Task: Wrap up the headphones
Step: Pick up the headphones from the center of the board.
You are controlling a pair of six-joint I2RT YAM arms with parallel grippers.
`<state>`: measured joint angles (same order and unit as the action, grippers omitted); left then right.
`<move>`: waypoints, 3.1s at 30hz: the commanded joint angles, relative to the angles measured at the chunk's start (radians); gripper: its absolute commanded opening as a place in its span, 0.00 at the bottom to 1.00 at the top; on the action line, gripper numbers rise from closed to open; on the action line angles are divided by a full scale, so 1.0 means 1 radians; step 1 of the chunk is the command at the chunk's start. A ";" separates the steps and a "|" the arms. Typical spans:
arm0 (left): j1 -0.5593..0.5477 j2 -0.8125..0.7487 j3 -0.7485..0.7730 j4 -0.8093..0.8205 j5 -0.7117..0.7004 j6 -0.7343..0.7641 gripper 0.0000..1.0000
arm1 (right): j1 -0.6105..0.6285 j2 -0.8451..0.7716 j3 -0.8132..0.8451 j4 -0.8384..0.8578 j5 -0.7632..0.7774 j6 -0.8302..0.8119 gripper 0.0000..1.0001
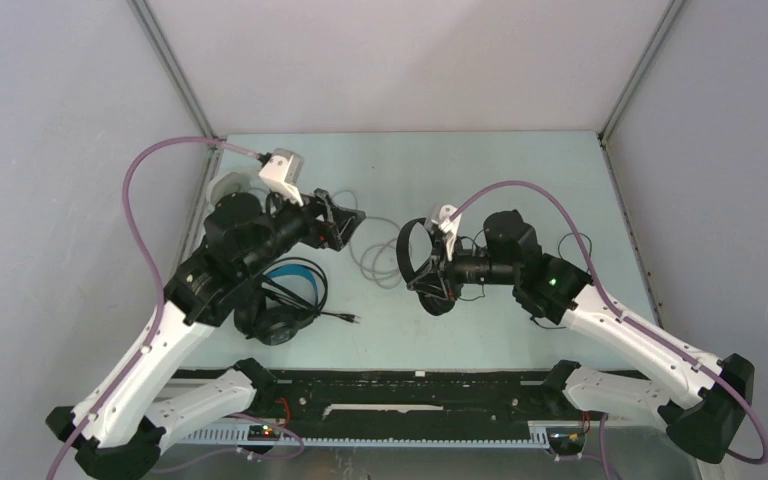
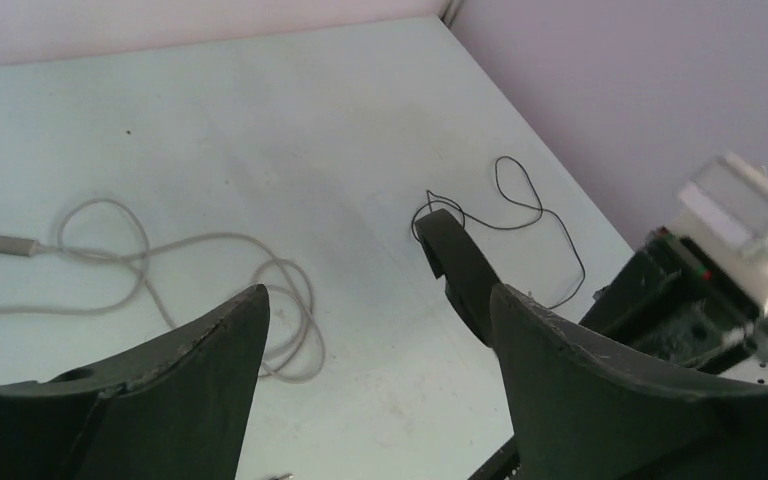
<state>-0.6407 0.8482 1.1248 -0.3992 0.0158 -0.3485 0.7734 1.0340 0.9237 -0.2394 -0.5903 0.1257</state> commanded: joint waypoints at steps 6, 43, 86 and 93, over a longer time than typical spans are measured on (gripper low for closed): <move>0.004 0.207 0.273 -0.223 0.155 0.067 0.74 | 0.187 -0.008 0.015 -0.036 0.387 -0.411 0.00; -0.272 0.633 0.526 -0.363 -0.268 0.380 0.52 | 0.275 0.065 0.041 0.034 0.550 -0.443 0.00; -0.155 0.240 0.176 -0.114 -0.562 0.413 0.00 | 0.154 -0.202 0.041 0.043 0.426 -0.101 0.63; -0.131 0.161 0.124 -0.091 -0.501 0.380 0.00 | 0.158 -0.202 -0.009 0.064 0.416 -0.179 0.64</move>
<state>-0.7895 1.0702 1.2766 -0.5850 -0.5175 0.0597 0.9291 0.8421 0.9318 -0.2207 -0.1722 -0.0071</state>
